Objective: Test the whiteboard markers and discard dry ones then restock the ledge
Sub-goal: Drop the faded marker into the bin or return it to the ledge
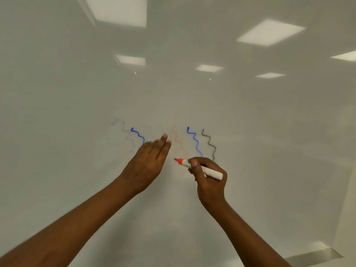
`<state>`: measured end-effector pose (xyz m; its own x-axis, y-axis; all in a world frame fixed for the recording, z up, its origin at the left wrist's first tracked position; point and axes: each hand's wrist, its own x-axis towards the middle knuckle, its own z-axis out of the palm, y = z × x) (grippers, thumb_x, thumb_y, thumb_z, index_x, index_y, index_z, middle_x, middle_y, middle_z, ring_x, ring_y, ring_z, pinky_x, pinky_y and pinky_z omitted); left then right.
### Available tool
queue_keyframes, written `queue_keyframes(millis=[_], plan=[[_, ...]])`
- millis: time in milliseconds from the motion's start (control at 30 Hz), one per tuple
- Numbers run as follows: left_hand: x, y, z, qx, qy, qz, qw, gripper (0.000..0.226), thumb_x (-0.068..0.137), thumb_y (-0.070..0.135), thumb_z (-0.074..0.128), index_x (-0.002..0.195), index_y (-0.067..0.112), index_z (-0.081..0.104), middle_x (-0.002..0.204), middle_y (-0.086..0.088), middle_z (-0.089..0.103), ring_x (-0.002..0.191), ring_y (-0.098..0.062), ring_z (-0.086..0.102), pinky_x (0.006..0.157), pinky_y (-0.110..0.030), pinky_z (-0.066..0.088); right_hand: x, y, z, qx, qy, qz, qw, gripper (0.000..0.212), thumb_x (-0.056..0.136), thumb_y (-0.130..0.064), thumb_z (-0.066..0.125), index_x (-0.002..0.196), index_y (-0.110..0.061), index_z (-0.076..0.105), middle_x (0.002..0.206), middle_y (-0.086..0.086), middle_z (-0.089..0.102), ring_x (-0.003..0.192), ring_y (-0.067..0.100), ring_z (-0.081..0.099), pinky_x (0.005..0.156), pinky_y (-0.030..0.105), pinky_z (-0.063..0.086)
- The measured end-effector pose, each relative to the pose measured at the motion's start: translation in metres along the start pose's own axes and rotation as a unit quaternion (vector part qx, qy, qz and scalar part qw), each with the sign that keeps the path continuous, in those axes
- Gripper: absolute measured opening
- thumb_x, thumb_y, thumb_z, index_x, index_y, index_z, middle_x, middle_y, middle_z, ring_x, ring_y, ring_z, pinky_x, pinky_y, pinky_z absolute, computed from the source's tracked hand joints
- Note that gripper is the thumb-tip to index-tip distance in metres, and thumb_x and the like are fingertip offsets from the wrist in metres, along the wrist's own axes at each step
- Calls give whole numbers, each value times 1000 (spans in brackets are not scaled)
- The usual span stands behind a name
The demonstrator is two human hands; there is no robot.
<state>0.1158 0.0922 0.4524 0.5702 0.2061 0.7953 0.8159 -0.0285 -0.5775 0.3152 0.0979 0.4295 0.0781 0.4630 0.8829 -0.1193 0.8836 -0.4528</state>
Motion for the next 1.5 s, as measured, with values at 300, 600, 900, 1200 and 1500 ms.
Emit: queue_keyframes(millis=[300, 600, 900, 1200, 1500], plan=[[58, -1, 34, 78, -71, -121, 987, 63, 82, -17, 18, 145, -5, 20, 148, -39, 17, 133, -62, 13, 97, -77, 21, 81, 42, -52, -212, 89, -118, 966, 17, 84, -25, 64, 89, -12, 72, 80, -29, 57, 93, 24, 57, 67, 29, 47], [72, -5, 56, 62, -38, -124, 990, 47, 76, -21, 41, 121, -4, 40, 142, -39, 31, 132, -60, 22, 95, -78, 22, 129, 79, -22, -221, 26, -197, 955, 15, 86, -25, 61, 84, -19, 75, 69, -12, 67, 116, 15, 44, 84, 48, 35], [69, -19, 61, 83, -65, -156, 982, 77, 72, 1, 67, 138, 0, 28, 148, -34, 24, 135, -58, 18, 98, -78, 15, 146, 80, 21, -225, 35, -206, 952, 19, 89, -26, 58, 86, -18, 75, 72, -11, 67, 117, 19, 47, 85, 45, 28], [54, -15, 62, 97, -104, -150, 978, 49, 80, 1, 22, 126, -5, 37, 143, -37, 32, 133, -58, 23, 98, -77, 19, 121, 101, -11, -273, 87, -187, 940, 18, 86, -24, 60, 75, -20, 74, 65, -12, 65, 112, 21, 52, 85, 44, 24], [43, -1, 50, 15, -10, -126, 992, 31, 77, -11, 39, 106, -2, 45, 122, -35, 51, 106, -51, 56, 68, -50, 52, 55, 123, -41, -307, 67, -118, 942, 20, 86, -26, 59, 74, -19, 73, 63, -12, 63, 112, 17, 51, 85, 38, 22]])
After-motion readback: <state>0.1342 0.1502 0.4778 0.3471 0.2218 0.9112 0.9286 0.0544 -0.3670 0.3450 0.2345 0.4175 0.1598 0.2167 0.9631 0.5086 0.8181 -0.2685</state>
